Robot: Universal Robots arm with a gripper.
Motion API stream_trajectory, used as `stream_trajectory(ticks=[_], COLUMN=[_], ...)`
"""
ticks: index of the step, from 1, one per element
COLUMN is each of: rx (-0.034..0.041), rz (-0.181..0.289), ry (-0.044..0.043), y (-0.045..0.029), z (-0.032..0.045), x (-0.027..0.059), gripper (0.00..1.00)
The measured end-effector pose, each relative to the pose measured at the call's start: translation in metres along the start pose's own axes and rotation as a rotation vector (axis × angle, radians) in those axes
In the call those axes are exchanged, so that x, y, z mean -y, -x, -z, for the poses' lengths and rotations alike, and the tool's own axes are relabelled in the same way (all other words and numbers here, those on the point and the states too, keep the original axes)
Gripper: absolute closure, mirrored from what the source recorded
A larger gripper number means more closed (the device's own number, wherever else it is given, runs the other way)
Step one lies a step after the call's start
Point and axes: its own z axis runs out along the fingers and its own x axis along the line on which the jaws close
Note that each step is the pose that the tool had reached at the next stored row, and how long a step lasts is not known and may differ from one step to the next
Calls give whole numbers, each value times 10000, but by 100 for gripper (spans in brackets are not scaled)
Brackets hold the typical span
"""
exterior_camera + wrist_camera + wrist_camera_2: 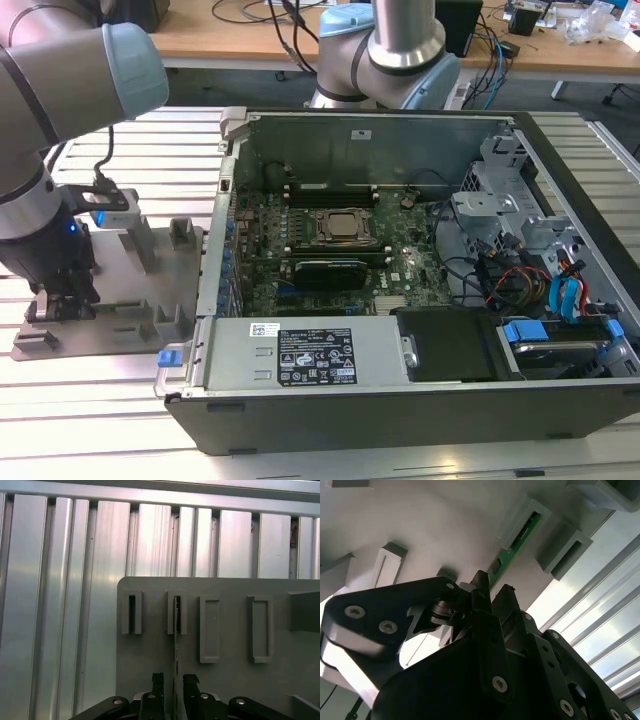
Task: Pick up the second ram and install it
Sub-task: 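Pick up the second ram and move it above second insertion slot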
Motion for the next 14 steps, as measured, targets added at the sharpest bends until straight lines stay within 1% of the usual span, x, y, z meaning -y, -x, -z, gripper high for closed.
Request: stream_trajectory(ticks=[2,7,9,10,14], rx=[6,14,18,20,26], rz=[-67,-67,-67,-66,-66], ry=[-1,-3,-3,-3,-4], y=[-1,0,0,-1,0], z=[-30,-31,-31,-31,-31], x=[1,1,1,1,1], gripper=[70,70,85,86,86])
